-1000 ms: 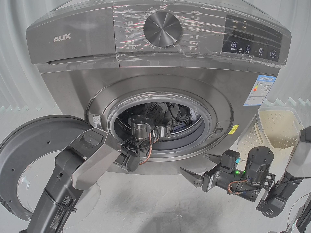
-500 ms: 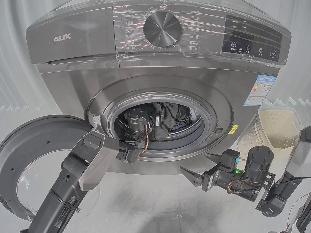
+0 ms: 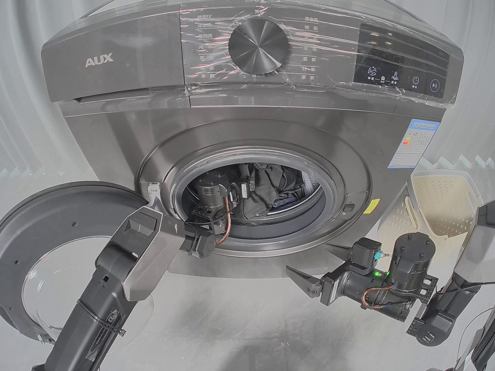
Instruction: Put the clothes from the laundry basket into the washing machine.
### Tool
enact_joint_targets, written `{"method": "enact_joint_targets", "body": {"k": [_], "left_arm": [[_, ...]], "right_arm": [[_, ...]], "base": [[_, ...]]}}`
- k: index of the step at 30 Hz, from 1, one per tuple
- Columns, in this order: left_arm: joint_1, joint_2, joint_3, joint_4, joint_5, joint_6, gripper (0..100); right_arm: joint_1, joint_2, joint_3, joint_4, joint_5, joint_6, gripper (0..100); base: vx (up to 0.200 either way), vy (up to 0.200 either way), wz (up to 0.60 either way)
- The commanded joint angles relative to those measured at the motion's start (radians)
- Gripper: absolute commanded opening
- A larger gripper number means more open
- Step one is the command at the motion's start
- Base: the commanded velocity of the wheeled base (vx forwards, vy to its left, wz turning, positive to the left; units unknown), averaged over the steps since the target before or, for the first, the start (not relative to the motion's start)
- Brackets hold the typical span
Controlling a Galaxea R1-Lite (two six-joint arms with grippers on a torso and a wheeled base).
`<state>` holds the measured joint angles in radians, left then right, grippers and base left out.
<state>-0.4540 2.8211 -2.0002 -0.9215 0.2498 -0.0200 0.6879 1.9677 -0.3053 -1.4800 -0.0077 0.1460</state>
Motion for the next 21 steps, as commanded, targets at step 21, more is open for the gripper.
{"method": "enact_joint_targets", "body": {"k": [21], "left_arm": [[-0.221,-0.408,0.64,-0.1,-0.006,-0.047,100]], "right_arm": [[-0.008,-0.02,0.009,0.0,0.003,0.0,100]], "base": [[0.0,0.0,0.0]]}}
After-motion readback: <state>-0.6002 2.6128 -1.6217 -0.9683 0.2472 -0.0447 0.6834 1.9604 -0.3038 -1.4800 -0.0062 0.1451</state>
